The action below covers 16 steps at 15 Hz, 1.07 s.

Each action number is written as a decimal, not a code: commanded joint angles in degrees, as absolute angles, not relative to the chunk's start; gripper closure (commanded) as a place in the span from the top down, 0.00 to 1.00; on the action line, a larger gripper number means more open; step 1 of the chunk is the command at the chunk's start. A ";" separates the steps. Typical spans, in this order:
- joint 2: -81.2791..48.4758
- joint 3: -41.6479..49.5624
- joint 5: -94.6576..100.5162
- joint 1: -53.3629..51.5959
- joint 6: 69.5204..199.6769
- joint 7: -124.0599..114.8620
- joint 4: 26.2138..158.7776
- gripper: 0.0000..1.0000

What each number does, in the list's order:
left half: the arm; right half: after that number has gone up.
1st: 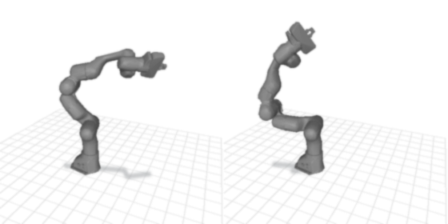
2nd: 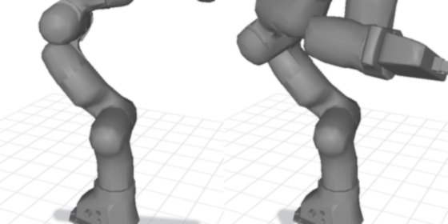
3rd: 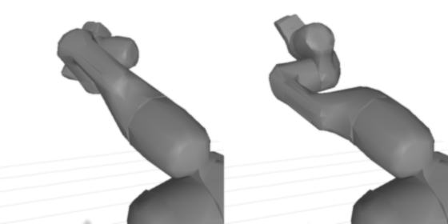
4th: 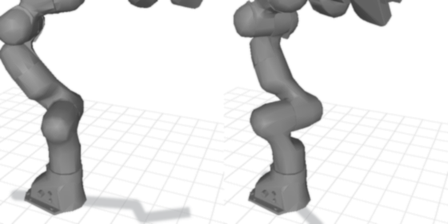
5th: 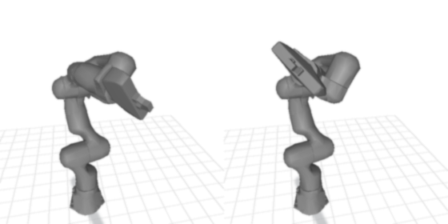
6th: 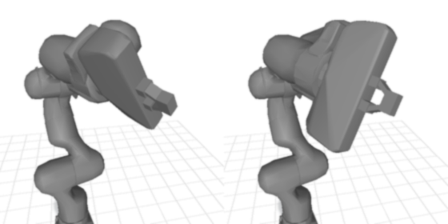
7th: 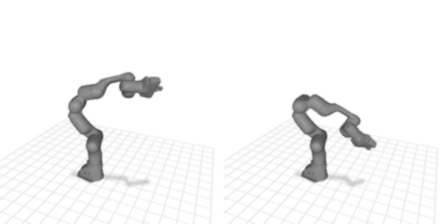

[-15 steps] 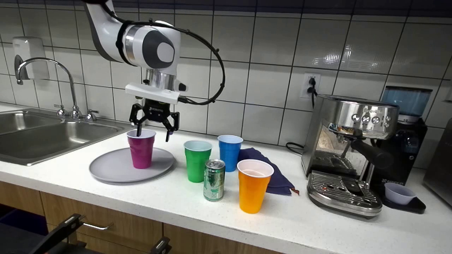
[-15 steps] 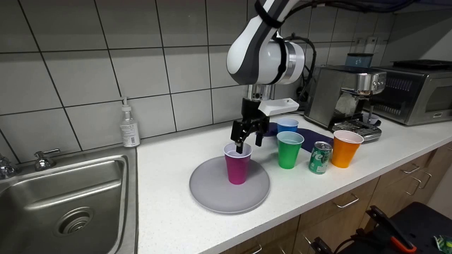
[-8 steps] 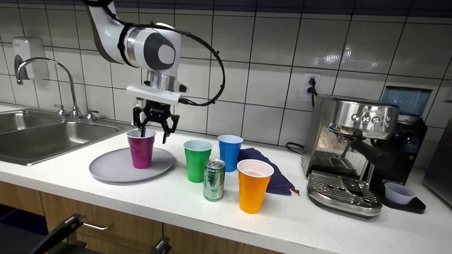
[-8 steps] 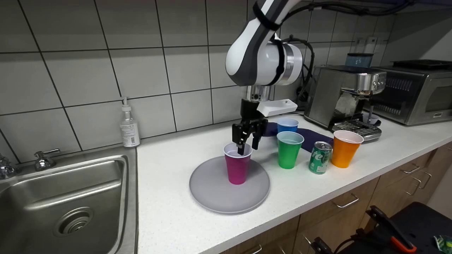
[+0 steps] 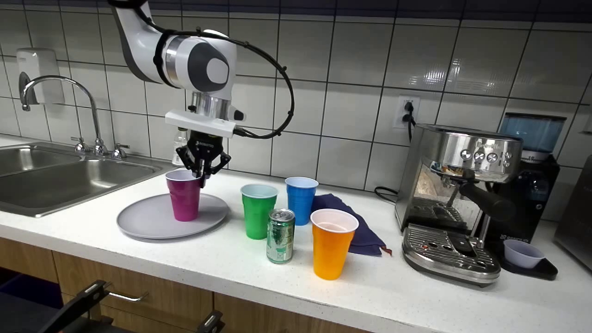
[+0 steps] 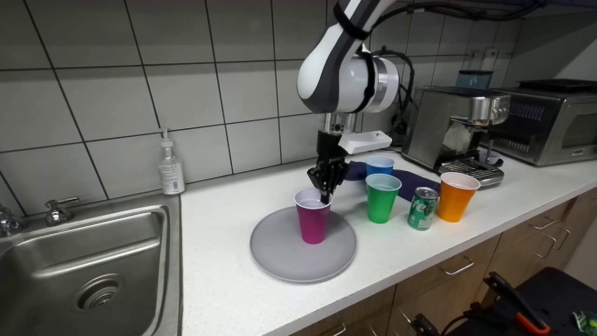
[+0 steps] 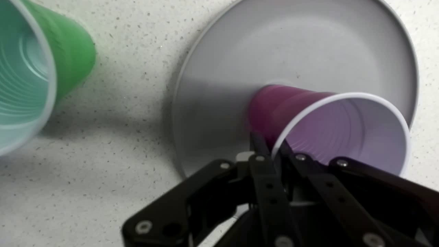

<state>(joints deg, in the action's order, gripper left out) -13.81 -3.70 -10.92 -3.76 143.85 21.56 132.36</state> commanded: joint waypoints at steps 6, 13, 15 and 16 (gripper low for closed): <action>-13.76 -5.43 -10.55 -2.02 143.73 22.44 131.85 0.01; -10.75 -5.91 -12.38 -0.92 141.92 24.11 132.20 0.01; -9.59 -5.90 -12.50 -0.58 142.02 24.45 132.58 0.01; -9.04 -5.89 -12.67 -0.44 141.96 24.68 132.71 0.01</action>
